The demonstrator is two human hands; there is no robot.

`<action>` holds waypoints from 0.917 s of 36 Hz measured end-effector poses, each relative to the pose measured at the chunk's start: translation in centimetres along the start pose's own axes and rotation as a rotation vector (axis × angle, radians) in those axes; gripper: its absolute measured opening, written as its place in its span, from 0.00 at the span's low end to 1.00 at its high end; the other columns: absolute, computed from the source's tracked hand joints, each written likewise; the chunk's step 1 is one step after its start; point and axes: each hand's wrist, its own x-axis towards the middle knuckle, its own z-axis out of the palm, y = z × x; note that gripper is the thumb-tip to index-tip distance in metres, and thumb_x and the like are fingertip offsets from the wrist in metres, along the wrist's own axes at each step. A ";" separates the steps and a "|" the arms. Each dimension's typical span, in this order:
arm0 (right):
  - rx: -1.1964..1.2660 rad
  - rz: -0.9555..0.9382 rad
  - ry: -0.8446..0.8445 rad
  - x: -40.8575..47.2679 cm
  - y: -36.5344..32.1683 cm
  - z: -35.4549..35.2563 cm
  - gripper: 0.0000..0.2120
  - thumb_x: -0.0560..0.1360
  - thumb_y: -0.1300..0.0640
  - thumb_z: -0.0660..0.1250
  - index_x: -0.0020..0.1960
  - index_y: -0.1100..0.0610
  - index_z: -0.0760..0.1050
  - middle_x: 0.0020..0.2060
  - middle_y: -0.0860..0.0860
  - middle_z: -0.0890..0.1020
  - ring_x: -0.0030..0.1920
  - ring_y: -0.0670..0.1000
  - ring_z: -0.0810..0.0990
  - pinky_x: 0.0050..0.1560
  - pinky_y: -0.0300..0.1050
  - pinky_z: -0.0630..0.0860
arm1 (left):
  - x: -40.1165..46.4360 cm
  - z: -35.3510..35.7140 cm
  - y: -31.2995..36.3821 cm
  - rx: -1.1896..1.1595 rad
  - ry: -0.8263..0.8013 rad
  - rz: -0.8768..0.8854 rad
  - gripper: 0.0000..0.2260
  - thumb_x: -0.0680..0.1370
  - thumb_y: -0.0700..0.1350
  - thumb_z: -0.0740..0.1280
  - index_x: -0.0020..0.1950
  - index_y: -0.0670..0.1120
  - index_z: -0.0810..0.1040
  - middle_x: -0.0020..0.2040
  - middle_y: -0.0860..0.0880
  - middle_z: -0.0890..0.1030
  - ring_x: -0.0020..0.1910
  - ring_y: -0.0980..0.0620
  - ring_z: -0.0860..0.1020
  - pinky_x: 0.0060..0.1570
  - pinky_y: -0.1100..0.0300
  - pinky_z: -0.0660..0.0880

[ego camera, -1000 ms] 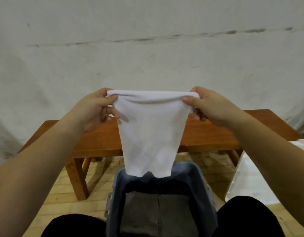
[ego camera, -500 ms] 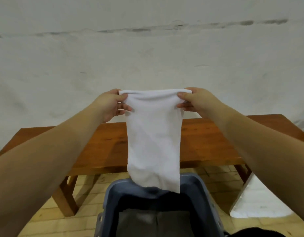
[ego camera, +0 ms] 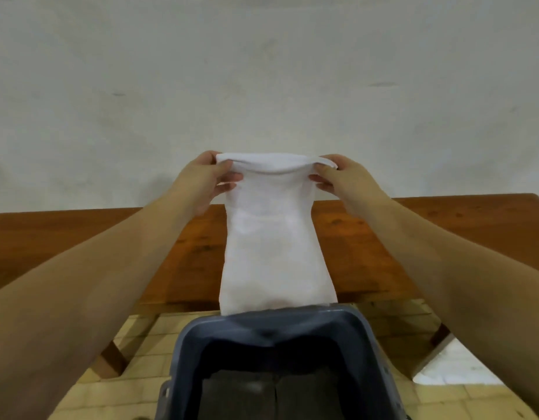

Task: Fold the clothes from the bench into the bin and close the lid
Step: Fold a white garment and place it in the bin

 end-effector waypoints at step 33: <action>0.571 0.906 0.281 -14.5 12.4 5.6 0.28 0.69 0.46 0.78 0.62 0.57 0.72 0.56 0.55 0.81 0.56 0.57 0.81 0.54 0.51 0.78 | -14.7 1.0 -16.3 -0.077 0.240 -0.696 0.22 0.74 0.60 0.72 0.59 0.45 0.78 0.47 0.44 0.86 0.41 0.45 0.83 0.34 0.57 0.75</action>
